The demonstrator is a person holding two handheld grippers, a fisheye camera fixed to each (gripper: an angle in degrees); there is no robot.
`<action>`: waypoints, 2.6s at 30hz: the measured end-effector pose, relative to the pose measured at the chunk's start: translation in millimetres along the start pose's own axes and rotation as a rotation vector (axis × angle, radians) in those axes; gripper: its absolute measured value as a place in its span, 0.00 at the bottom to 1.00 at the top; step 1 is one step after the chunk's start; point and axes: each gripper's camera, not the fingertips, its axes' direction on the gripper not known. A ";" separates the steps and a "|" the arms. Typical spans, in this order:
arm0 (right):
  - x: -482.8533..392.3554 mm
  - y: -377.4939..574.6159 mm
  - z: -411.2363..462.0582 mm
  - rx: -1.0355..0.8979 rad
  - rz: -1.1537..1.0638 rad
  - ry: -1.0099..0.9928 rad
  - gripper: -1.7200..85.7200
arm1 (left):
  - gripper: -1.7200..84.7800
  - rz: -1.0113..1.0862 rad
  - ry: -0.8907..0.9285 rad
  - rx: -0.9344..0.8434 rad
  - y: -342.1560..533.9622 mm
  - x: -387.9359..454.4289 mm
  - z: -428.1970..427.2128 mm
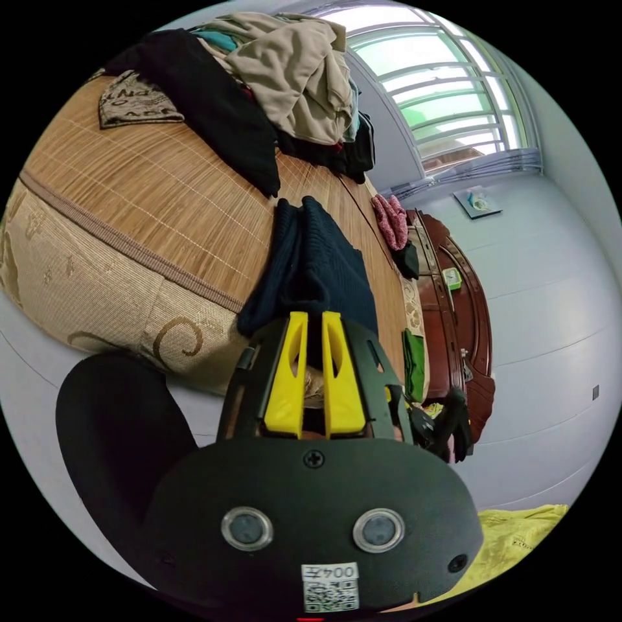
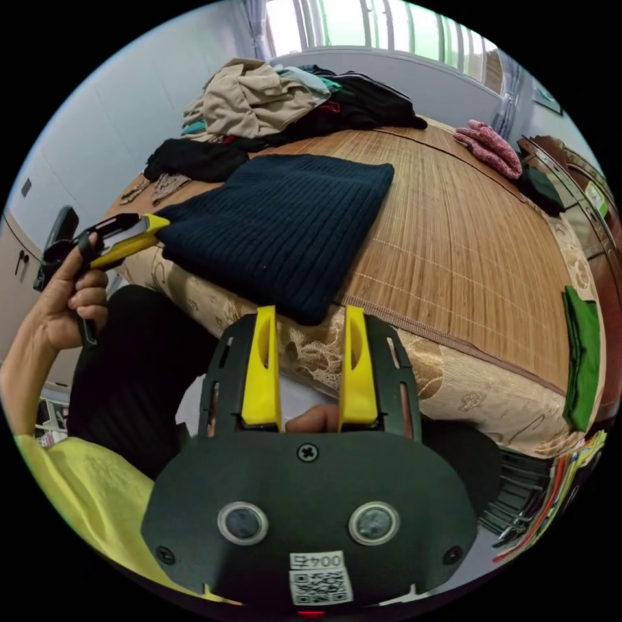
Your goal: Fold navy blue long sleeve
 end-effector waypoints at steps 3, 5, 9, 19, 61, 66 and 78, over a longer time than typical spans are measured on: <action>-7.2 4.7 -3.2 0.018 -0.021 0.053 0.10 | 0.05 0.010 -0.011 0.016 0.6 6.4 -0.7; -11.6 7.9 -11.4 0.051 -0.048 0.044 0.07 | 0.05 0.036 -0.033 0.032 1.4 13.2 -2.1; -26.1 18.9 -20.8 0.083 -0.147 0.193 0.06 | 0.06 0.083 -0.147 0.045 3.5 24.8 0.1; -19.0 32.6 4.4 -0.062 -0.158 0.166 0.12 | 0.10 0.052 -0.107 0.030 17.9 41.5 10.8; 137.1 -56.4 17.2 0.158 0.371 -0.721 0.13 | 0.05 0.163 -0.113 0.012 -35.3 128.5 3.9; 110.3 -110.7 22.5 0.166 0.318 -0.714 0.14 | 0.09 0.126 -0.126 0.011 29.2 103.8 9.3; -14.4 -331.4 83.5 -0.125 -0.029 -0.305 0.15 | 0.11 0.168 -0.139 0.089 86.1 81.0 30.6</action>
